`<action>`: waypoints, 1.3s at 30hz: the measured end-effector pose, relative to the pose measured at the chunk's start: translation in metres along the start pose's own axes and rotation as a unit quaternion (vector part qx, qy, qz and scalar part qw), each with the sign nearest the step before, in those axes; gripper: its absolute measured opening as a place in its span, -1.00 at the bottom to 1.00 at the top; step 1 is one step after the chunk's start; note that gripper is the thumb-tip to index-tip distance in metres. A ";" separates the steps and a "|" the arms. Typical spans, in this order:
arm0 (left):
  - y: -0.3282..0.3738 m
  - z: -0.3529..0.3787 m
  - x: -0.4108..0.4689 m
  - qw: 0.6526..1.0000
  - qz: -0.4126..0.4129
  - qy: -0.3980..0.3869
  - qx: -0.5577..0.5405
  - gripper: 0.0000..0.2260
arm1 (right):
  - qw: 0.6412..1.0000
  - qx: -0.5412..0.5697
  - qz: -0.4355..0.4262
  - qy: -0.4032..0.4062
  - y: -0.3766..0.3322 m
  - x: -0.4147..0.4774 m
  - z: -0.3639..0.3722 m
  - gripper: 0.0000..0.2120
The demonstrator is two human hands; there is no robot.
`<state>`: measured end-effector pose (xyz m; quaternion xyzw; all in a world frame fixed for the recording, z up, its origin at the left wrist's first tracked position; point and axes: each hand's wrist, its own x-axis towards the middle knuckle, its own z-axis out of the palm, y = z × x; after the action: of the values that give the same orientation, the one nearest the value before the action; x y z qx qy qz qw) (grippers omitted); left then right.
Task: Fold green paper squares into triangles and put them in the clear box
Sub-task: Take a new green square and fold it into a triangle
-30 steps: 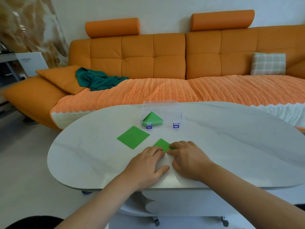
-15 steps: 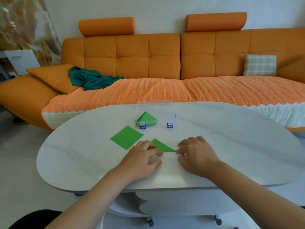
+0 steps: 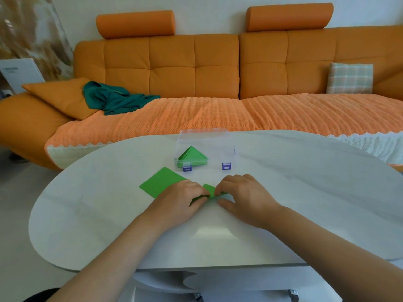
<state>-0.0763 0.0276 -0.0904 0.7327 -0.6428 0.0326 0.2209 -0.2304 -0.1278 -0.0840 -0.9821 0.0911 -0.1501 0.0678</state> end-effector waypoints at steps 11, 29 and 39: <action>-0.002 0.001 0.009 0.993 0.026 0.109 0.037 -0.79 | 0.994 0.020 -0.023 0.110 0.003 0.020 0.005 -0.91; 0.014 -0.009 0.011 0.984 0.082 0.139 0.071 -0.90 | 0.986 0.060 0.064 0.145 -0.017 0.017 -0.008 -0.93; -0.011 -0.026 0.007 0.983 0.030 0.160 0.089 -0.86 | 0.986 0.032 0.117 0.114 0.012 0.010 -0.018 -0.86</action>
<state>-0.0588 0.0317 -0.0676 0.7152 -0.6154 0.2134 0.2536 -0.2281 -0.1431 -0.0665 -0.9384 0.2079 -0.2550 0.1055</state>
